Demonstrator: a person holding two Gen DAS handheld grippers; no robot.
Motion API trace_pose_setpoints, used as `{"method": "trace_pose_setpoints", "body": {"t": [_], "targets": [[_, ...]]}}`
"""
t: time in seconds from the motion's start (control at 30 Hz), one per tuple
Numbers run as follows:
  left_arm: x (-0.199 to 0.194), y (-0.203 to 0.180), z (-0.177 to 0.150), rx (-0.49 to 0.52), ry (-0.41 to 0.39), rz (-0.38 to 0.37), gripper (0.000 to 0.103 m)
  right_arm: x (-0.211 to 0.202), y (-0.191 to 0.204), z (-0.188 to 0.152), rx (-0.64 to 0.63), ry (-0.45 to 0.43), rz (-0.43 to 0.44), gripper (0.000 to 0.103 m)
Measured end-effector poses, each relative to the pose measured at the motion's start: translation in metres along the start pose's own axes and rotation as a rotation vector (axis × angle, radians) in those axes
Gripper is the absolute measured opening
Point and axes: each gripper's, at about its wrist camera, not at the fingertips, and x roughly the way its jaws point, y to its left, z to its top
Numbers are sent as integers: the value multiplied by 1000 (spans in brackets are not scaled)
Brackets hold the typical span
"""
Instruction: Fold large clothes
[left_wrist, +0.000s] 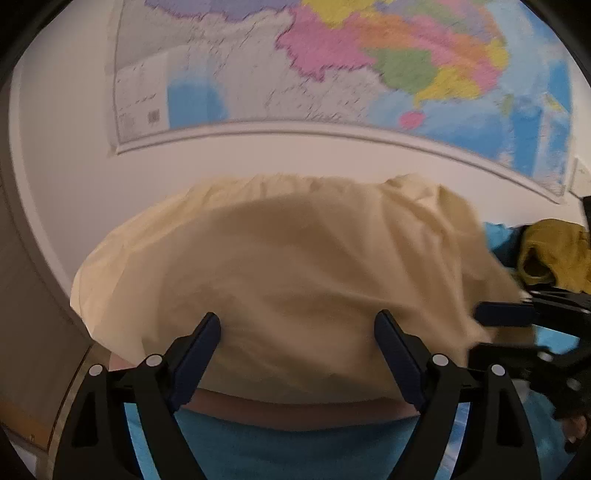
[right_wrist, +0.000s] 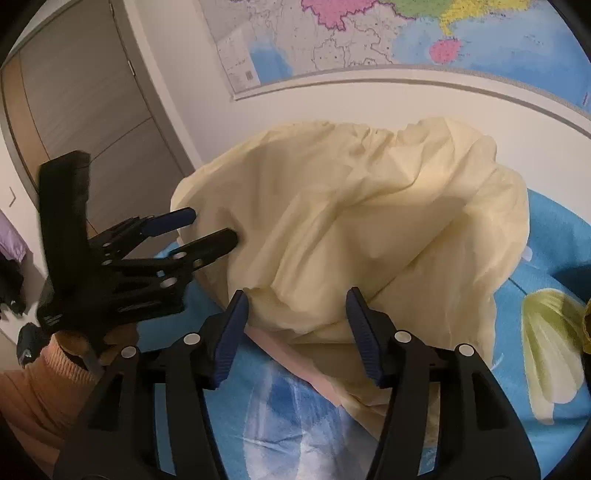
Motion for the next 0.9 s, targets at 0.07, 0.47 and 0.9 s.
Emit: {"method": "trace_pose_setpoints", "body": {"t": [0.07, 0.47, 0.9], "targets": [[-2, -3, 0, -1, -3, 15, 82, -7, 1, -1, 8, -13, 0, 55], [-42, -26, -3, -7, -46, 66, 96, -39, 12, -14, 10, -86, -30, 77], [-70, -41, -11, -54, -50, 106, 96, -69, 17, -29, 11, -163, -103, 97]]}}
